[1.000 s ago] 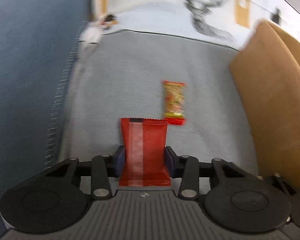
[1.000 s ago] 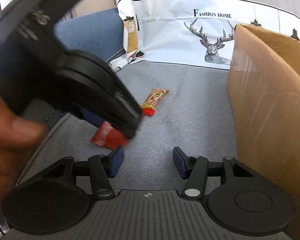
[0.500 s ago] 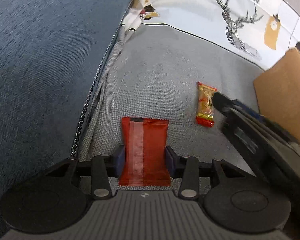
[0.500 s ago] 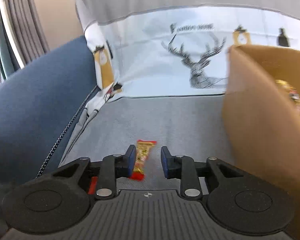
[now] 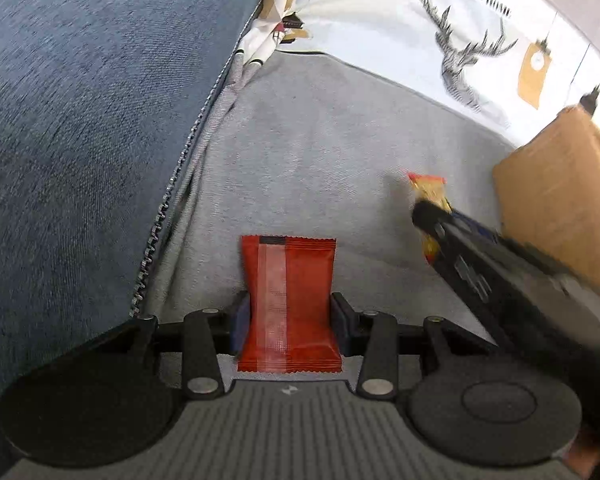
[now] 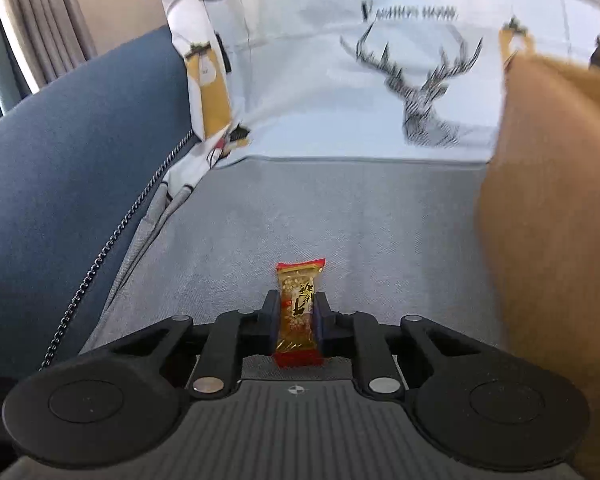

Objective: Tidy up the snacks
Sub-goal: 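Close left gripper on the red spicy pack while right gripper grasps the yellow snack, then lift both snacks and carry them over the box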

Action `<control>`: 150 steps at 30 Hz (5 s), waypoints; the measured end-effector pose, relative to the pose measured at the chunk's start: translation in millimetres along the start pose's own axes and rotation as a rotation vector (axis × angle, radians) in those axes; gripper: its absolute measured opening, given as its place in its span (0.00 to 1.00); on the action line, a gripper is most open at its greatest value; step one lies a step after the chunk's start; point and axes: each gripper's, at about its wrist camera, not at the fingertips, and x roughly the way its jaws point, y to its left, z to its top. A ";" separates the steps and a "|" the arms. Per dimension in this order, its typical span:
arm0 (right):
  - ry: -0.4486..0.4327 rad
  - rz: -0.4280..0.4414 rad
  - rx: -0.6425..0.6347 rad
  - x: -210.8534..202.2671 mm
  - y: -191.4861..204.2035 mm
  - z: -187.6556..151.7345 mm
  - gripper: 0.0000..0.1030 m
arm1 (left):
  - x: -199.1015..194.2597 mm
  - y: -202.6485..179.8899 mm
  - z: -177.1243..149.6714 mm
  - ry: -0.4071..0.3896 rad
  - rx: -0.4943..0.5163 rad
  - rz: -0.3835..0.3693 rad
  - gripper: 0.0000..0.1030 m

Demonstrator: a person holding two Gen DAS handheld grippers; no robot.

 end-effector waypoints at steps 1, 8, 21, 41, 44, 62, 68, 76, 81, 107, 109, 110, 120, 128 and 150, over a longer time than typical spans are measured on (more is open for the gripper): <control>-0.007 -0.001 -0.013 -8.6 -0.8 0.2 0.17 | -2.8 2.1 -0.3 -0.006 -0.017 -0.023 0.44; -0.008 0.059 -0.120 -97.7 -2.3 -32.2 0.17 | -27.2 -7.0 -24.0 -0.025 -0.002 -0.136 0.44; 0.133 0.140 -0.190 -147.2 -18.8 -130.6 0.17 | -31.9 -43.4 -82.0 0.053 0.218 0.023 0.46; 0.148 0.155 -0.250 -140.0 -17.2 -135.8 0.30 | -25.3 -44.0 -84.5 0.079 0.238 0.088 0.55; 0.148 0.154 -0.254 -140.0 -16.2 -135.7 0.30 | -25.8 -44.3 -84.2 0.079 0.236 0.088 0.55; 0.047 0.127 -0.253 -154.9 -19.3 -133.1 0.17 | -41.9 -45.3 -80.3 0.008 0.225 0.074 0.44; -0.053 0.157 -0.251 -185.6 -19.0 -120.8 0.17 | -74.1 -44.9 -75.1 -0.128 0.189 0.023 0.44; -0.286 0.190 -0.197 -262.5 -47.0 -61.4 0.17 | -114.0 -76.1 -75.3 -0.306 0.187 -0.009 0.44; -0.408 0.153 -0.199 -296.5 -89.9 -25.1 0.17 | -122.7 -93.8 -75.3 -0.356 0.200 -0.017 0.44; -0.469 -0.093 0.072 -315.1 -260.2 -35.4 0.17 | -131.5 -217.0 -76.2 -0.537 0.258 -0.249 0.44; -0.467 -0.104 0.074 -315.0 -263.8 -36.4 0.17 | -130.0 -223.0 -76.4 -0.536 0.267 -0.263 0.44; -0.466 -0.108 0.075 -314.7 -265.6 -36.5 0.17 | -129.3 -225.8 -76.2 -0.536 0.271 -0.269 0.44; -0.471 -0.126 0.088 -313.9 -273.8 -36.1 0.17 | -128.2 -231.2 -77.1 -0.546 0.291 -0.280 0.44; -0.468 -0.125 0.090 -311.9 -271.1 -35.1 0.17 | -127.8 -232.9 -78.2 -0.542 0.295 -0.279 0.44; -0.451 -0.110 0.054 -308.9 -267.3 -35.0 0.17 | -129.0 -233.4 -78.6 -0.537 0.291 -0.291 0.44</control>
